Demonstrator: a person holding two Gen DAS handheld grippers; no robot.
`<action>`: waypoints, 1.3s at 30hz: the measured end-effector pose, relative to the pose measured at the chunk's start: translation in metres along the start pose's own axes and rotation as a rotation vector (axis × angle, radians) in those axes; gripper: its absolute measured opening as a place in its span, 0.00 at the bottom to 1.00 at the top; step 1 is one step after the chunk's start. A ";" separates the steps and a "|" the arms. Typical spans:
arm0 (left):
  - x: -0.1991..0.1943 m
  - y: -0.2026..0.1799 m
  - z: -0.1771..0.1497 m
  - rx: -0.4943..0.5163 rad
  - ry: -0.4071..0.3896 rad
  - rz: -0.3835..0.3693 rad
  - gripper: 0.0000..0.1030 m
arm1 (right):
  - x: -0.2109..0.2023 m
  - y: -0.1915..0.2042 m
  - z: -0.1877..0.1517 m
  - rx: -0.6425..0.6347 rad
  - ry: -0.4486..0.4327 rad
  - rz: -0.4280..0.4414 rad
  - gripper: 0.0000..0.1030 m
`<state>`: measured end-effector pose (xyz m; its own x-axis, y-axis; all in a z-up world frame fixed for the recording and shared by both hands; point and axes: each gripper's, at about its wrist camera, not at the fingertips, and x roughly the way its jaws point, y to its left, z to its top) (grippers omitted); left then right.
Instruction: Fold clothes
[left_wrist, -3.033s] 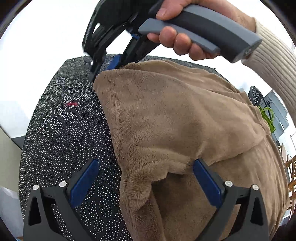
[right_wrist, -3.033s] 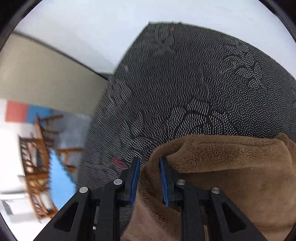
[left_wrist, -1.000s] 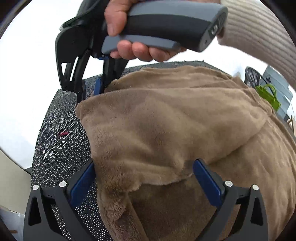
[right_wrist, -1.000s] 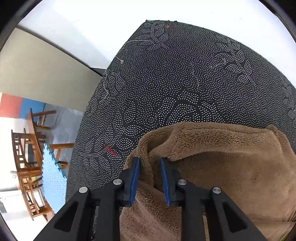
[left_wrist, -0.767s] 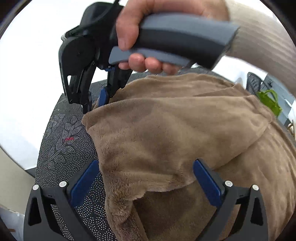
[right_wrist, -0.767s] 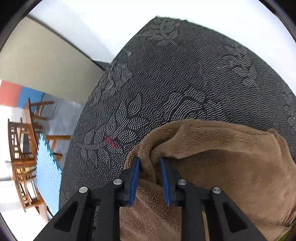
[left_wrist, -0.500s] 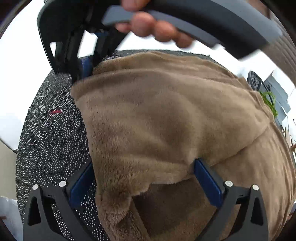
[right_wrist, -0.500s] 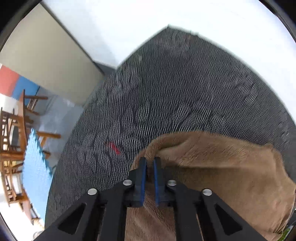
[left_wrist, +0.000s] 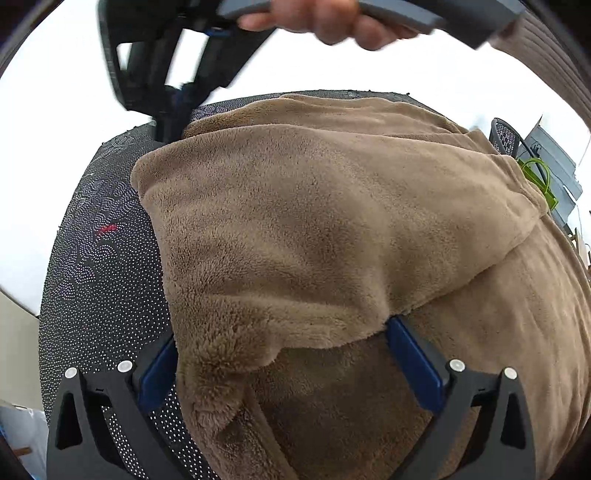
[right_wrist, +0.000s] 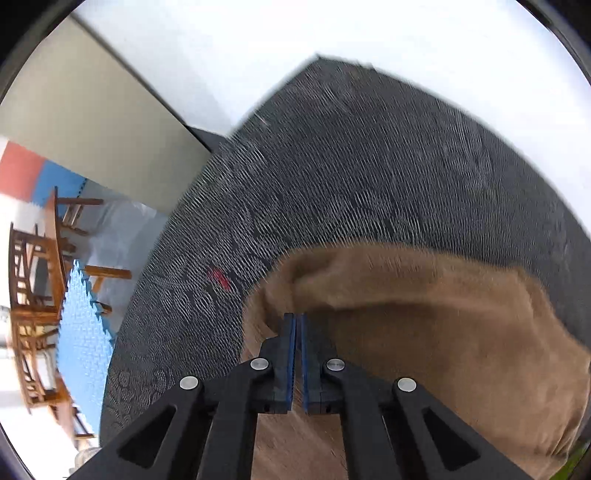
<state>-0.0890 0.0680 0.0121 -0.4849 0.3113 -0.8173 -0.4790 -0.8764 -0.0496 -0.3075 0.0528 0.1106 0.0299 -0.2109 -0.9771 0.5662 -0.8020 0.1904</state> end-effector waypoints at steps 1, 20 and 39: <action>0.000 0.000 0.000 0.000 0.000 0.000 0.99 | 0.003 -0.002 0.001 0.012 0.012 0.013 0.02; -0.002 0.001 -0.001 -0.002 -0.004 -0.007 0.99 | 0.042 0.003 0.013 0.019 -0.028 0.067 0.20; -0.018 0.043 -0.008 -0.165 -0.048 -0.235 0.99 | -0.067 -0.007 -0.045 0.074 -0.385 0.156 0.01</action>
<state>-0.0945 0.0219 0.0201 -0.4105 0.5268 -0.7443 -0.4592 -0.8246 -0.3304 -0.2764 0.0980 0.1702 -0.2074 -0.5153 -0.8315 0.5185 -0.7787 0.3532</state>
